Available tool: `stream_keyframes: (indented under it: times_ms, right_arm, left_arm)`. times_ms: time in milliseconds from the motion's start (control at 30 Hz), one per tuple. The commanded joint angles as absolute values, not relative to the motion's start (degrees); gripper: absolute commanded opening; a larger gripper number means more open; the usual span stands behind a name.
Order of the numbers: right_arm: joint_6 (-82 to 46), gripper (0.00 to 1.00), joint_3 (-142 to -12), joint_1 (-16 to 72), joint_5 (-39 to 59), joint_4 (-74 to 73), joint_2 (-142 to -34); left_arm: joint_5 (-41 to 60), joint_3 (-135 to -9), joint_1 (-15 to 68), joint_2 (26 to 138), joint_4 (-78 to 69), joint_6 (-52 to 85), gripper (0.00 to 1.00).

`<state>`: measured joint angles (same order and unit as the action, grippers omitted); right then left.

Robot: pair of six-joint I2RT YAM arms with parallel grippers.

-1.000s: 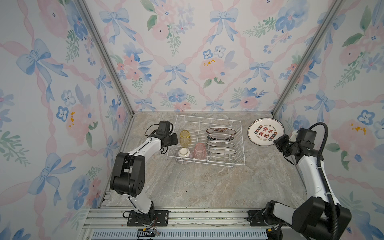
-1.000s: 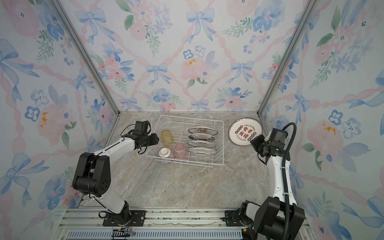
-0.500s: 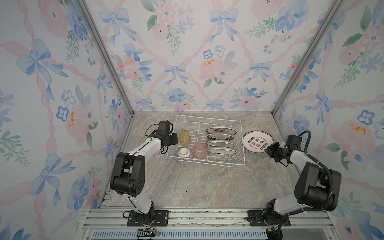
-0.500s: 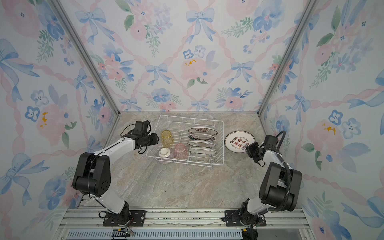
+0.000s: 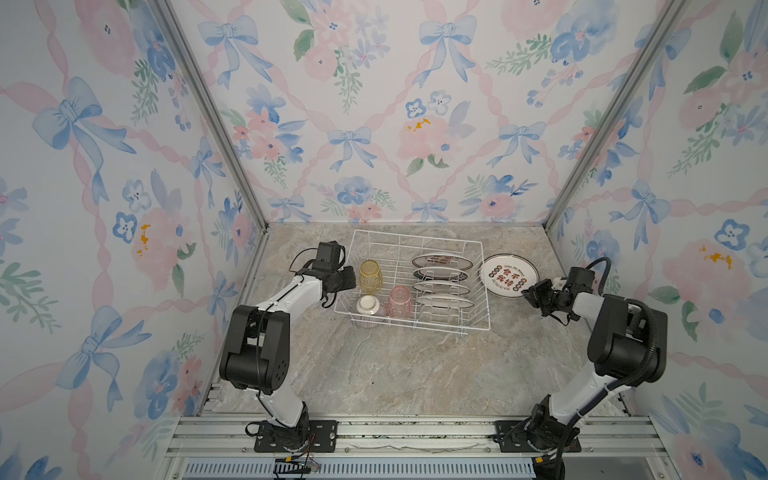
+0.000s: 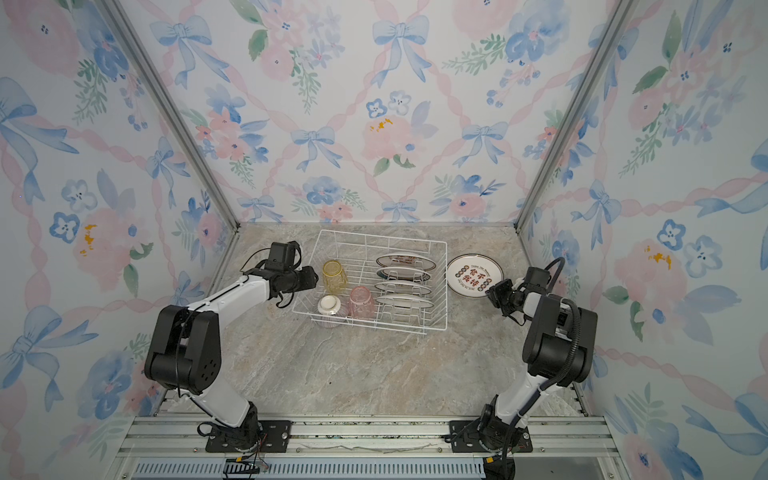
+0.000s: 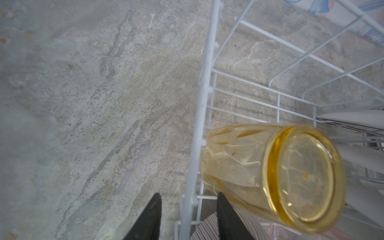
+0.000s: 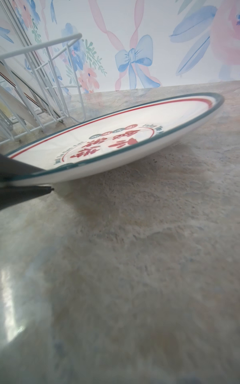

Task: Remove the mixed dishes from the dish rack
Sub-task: 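Lower the printed plate onto the table beside the rack and release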

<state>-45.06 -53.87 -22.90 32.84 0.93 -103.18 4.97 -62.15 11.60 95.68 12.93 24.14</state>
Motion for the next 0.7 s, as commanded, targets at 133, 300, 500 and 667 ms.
stream_keyframes:
  times_ms: [133, 300, 500, 667]
  right_arm:
    - [-45.2, 0.11, -56.4, -23.3, 32.1, 2.2, -107.0]
    - [-44.4, 0.21, -57.3, -23.8, 32.1, 3.9, -108.7]
    - [-43.1, 0.24, -56.4, -24.3, 31.7, 4.8, -108.9]
    - [-38.8, 0.35, -56.1, -24.6, 29.1, 9.8, -103.8]
  left_arm:
    - [3.9, -59.9, 11.4, 93.1, 13.5, 25.1, 0.45]
    - [3.5, -59.2, 11.4, 92.5, 13.5, 25.4, 0.44]
    - [3.2, -59.4, 11.4, 92.3, 13.5, 25.5, 0.44]
    - [2.9, -59.6, 11.4, 92.3, 13.5, 25.5, 0.44]
